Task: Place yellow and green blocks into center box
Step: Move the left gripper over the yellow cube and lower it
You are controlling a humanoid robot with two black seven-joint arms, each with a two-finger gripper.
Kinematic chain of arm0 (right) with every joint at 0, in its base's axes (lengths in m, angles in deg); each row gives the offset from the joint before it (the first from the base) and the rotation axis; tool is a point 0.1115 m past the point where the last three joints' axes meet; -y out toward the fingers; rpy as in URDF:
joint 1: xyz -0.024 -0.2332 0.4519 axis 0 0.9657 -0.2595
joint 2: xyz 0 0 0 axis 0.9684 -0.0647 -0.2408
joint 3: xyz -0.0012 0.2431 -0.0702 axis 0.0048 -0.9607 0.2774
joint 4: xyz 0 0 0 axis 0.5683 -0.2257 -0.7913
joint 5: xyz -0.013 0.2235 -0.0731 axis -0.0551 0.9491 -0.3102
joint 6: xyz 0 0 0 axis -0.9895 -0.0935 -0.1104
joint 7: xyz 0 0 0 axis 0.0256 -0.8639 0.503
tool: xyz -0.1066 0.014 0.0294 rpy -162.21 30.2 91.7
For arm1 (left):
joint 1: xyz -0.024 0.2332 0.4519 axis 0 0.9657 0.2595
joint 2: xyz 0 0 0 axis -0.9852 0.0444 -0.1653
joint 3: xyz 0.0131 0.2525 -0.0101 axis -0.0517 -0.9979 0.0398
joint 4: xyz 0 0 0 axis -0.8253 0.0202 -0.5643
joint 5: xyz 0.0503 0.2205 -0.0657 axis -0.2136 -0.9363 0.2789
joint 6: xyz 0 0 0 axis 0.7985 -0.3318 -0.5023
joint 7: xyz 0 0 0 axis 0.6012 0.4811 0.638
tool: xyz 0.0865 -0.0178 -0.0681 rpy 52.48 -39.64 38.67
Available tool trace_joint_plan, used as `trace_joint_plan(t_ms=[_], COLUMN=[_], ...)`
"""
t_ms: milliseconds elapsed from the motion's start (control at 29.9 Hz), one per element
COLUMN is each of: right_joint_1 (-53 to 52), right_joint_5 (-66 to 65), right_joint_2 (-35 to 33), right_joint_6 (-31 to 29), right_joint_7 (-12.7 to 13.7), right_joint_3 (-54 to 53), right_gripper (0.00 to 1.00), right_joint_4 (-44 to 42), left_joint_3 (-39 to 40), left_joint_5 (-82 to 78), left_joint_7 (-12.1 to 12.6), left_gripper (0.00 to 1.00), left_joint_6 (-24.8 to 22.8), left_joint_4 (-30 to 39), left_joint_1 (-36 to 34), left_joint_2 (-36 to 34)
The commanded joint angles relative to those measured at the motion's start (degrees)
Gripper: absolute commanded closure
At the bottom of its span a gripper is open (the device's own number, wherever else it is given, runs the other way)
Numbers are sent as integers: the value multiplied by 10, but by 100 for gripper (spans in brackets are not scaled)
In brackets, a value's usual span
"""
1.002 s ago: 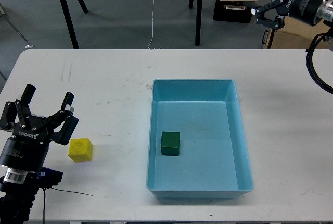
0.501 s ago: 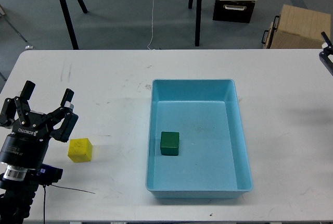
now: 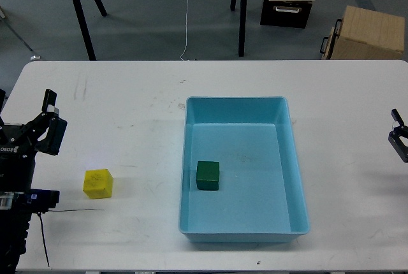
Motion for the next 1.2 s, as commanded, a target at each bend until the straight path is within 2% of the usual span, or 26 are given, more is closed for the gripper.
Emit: trace_joint_plan(t_ms=[0, 167, 301, 468, 568, 668, 768, 869, 969, 1102, 1169], right_joint_1=[3, 6, 7, 5, -2, -10, -17, -27, -27, -27, -27], right_joint_5=[-1, 0, 0, 0, 0, -1, -3, -3, -8, -14, -14], right_joint_2=[-21, -32, -24, -7, 3, 10, 11, 10, 7, 3, 3], right_joint_6=[0, 0, 0, 0, 0, 0, 0, 0, 0, 0, 0], right_joint_7=[-2, -2, -4, -5, -6, -7, -8, -8, -9, -9, -10], right_joint_3=[0, -4, -10, -11, -10, -1, 7, 15, 18, 18, 18], right_gripper=[0, 0, 0, 0, 0, 0, 0, 0, 0, 0, 0], right_joint_4=[0, 3, 3, 3, 3, 3, 3, 2, 3, 3, 3], left_joint_3=[14, 15, 30, 19, -1, -42, -129, -243, -371, -561, -646], left_joint_5=[3, 33, 37, 28, -18, -71, -121, -172, -223, -318, -350], left_joint_7=[-6, -9, -22, -22, -15, -13, -8, 6, 18, 56, 59], left_gripper=[0, 0, 0, 0, 0, 0, 0, 0, 0, 0, 0], left_joint_6=[0, 0, 0, 0, 0, 0, 0, 0, 0, 0, 0], left_joint_4=[-24, -12, 48, 59, 64, 64, 64, 64, 64, 64, 64], left_joint_1=[-8, -31, -25, -26, -31, -85, -177, -279, -383, -526, -606], left_joint_2=[-32, -39, -90, -216, -333, -435, -511, -552, -557, -557, -557])
